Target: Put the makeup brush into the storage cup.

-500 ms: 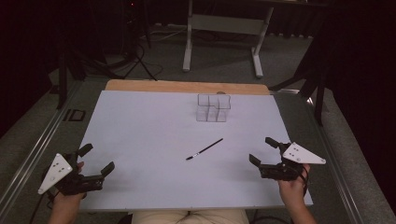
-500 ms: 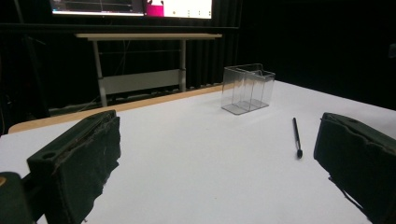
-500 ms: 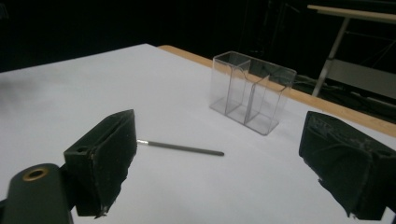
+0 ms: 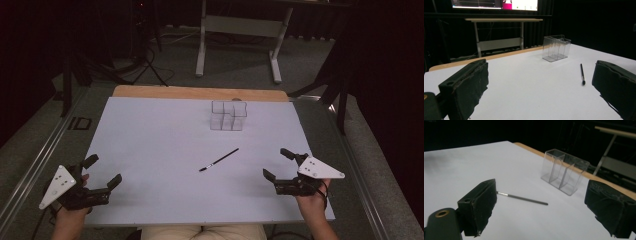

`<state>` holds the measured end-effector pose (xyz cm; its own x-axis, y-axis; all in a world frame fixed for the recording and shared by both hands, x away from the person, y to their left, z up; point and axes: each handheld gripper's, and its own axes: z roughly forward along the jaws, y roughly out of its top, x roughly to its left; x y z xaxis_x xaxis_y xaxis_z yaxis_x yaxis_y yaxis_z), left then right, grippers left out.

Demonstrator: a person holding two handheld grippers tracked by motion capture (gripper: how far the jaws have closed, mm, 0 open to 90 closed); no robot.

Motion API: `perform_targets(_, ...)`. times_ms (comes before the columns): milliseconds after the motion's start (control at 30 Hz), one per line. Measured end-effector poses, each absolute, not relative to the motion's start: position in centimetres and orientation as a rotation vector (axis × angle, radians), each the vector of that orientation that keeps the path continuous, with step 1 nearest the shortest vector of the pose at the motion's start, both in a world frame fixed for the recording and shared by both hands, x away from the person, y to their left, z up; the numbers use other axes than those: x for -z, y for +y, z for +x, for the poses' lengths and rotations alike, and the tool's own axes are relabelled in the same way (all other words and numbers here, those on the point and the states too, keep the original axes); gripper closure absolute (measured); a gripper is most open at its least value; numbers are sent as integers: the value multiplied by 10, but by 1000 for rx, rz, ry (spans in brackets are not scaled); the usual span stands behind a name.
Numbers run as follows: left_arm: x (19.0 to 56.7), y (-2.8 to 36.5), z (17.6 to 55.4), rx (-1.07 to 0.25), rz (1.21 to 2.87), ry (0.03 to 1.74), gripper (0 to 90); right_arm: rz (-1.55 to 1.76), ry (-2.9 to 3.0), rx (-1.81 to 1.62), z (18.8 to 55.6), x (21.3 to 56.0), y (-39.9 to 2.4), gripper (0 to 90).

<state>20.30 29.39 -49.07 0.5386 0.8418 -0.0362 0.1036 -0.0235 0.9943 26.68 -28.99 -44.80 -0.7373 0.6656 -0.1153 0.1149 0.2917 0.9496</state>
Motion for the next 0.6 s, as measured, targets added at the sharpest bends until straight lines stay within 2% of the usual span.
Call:
perform_targets(167, 490, 294, 203, -735, 1497, 854, 15, 739, 2085, -1429, 272, 450, -288, 106)
perform_targets(600, 489, 294, 202, -741, 1504, 859, 16, 1222, 2218, -1057, 306, 480, -297, 84)
